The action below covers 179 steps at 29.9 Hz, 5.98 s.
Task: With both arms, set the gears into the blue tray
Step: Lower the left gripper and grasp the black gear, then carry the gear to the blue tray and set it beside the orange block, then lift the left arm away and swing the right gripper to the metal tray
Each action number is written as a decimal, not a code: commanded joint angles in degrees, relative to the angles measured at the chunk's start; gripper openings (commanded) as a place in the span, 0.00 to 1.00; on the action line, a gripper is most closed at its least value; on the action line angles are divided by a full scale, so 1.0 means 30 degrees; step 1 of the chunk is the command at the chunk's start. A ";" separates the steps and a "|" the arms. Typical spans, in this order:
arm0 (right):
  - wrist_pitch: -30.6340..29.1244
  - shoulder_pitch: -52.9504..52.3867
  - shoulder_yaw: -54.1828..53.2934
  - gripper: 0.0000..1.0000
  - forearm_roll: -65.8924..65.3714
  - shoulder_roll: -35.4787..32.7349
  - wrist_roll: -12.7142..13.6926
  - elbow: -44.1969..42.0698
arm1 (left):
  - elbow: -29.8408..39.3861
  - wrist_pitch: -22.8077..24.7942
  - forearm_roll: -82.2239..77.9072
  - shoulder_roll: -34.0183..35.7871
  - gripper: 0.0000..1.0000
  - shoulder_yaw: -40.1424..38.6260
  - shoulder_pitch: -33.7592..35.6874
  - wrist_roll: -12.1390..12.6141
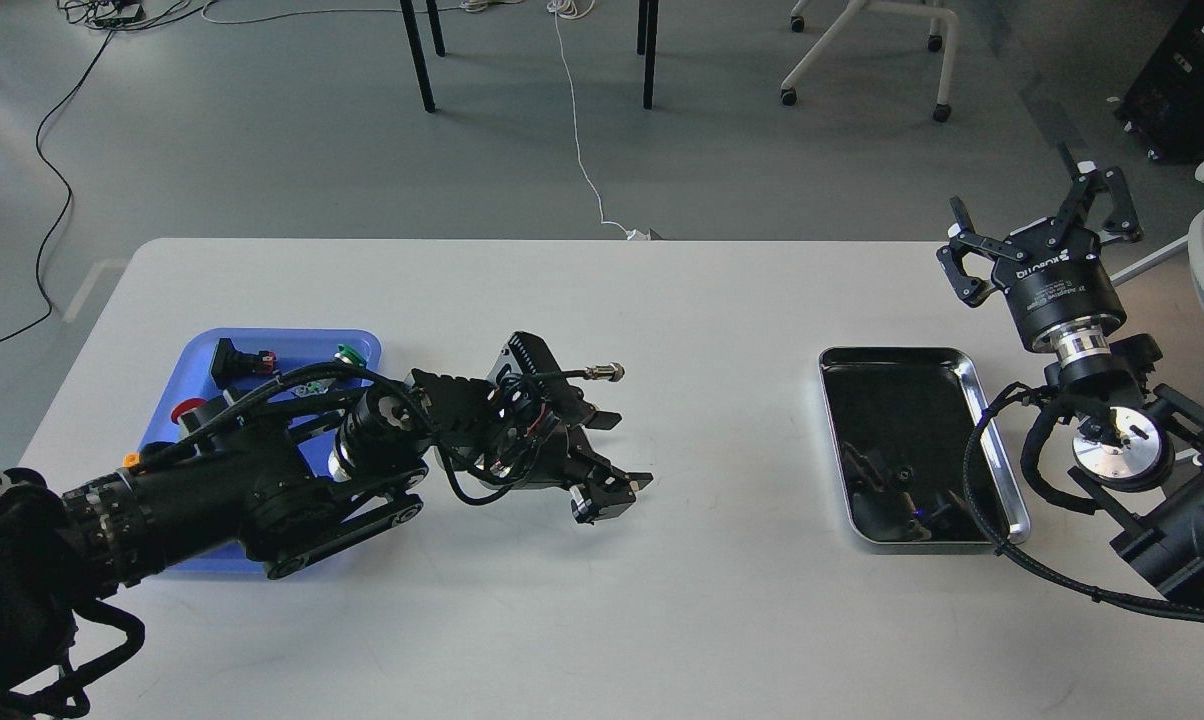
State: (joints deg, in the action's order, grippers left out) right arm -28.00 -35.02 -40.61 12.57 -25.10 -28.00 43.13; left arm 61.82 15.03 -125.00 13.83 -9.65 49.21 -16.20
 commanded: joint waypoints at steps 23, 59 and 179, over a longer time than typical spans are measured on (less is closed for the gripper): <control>0.0001 -0.0190 -0.0175 0.99 -0.0060 -0.0304 0.0000 0.0097 | -0.0098 -0.0030 0.0002 0.0899 0.54 0.0551 -0.0582 0.0039; 0.0001 -0.0513 -0.0175 0.99 -0.0089 -0.1005 0.0000 0.0068 | 0.1303 -0.0235 0.0002 0.2857 0.13 -0.0531 0.0674 -0.0019; 0.0001 -1.3958 1.6991 0.99 -1.2771 -0.7336 0.0000 0.3671 | -0.4962 0.2020 4.5741 0.6377 0.98 -0.8091 0.0356 -0.0107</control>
State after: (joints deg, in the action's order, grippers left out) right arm -28.01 -74.31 6.07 -21.23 -48.47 -28.00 54.04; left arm 46.72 20.42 12.22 33.09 -32.73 51.89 -16.52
